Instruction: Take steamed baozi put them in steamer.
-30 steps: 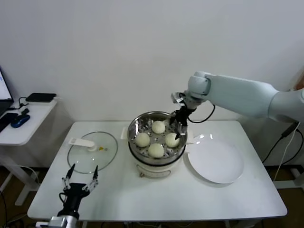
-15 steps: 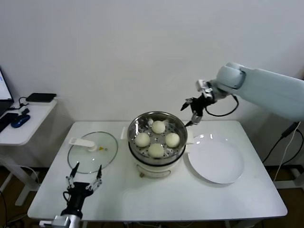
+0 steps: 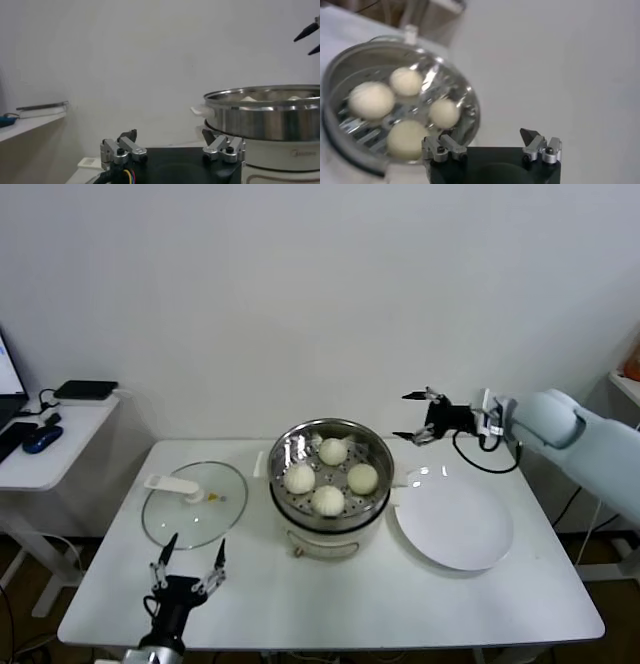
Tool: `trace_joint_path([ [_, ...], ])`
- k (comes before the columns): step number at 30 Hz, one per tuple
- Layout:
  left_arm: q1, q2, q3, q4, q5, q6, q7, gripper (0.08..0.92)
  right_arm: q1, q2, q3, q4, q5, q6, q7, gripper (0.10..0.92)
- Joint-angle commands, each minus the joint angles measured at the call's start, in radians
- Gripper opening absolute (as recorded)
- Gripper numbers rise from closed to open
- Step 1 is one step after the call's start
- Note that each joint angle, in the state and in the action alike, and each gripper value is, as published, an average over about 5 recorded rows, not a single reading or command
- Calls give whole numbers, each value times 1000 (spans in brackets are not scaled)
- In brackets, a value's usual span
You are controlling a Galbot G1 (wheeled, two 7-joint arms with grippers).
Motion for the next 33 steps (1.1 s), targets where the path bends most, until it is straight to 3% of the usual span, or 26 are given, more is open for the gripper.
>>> trace_joint_path([
  [1, 18, -13, 14, -6, 8, -9, -4, 823, -963, 31, 980, 194, -124, 84, 358, 823],
  [5, 13, -16, 17, -15, 10, -2, -6, 823, -1127, 148, 1159, 225, -164, 101, 365, 823],
  [12, 9, -21, 25, -24, 18, 4, -12, 823, -1299, 333, 1334, 274, -101, 143, 373, 823],
  [33, -43, -7, 0, -18, 1, 61, -41, 823, -1582, 697, 1362, 400, -214, 261, 384, 823],
])
